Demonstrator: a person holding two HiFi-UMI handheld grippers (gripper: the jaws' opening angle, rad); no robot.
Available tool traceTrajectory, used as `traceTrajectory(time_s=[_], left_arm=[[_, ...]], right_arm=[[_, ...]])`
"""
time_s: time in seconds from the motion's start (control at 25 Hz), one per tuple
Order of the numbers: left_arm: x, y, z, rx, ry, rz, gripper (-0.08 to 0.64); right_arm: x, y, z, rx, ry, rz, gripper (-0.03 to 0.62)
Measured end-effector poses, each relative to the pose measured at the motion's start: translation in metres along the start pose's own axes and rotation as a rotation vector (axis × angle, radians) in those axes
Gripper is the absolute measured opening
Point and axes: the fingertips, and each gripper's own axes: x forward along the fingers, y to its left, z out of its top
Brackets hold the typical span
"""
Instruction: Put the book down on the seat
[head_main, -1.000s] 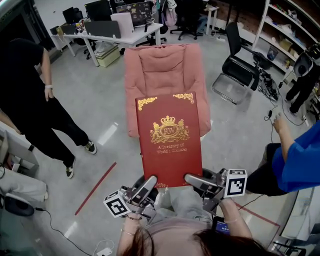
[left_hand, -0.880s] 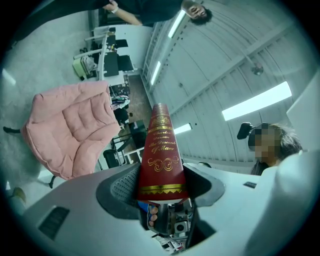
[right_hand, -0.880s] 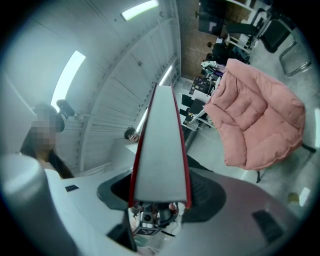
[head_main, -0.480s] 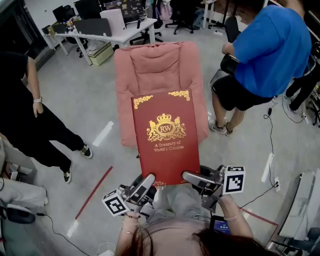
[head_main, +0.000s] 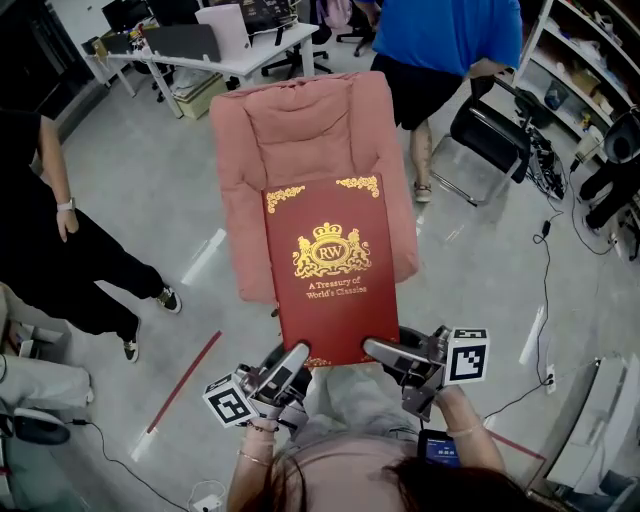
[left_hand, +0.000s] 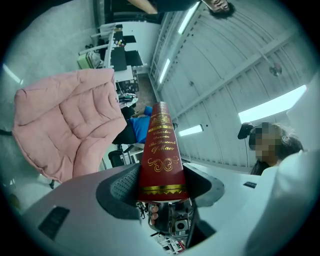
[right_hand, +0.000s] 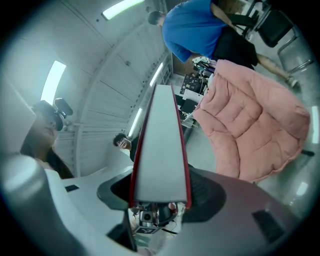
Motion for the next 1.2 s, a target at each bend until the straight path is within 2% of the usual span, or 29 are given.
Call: traceTrajectory(time_s=[0.6,1.2], left_arm=[[0.057,0.046,0.049,-0.009,-0.037,0.051,0.258],[0.066,0.075,0.045,-0.003,-0.051,0.094,0.258]], right_arm=[[0.031,-0.052,0.068,0.061,0.039,0.004,0.258],[0.035,-0.084,0.077,0.064,0.105,0.021,0.258]])
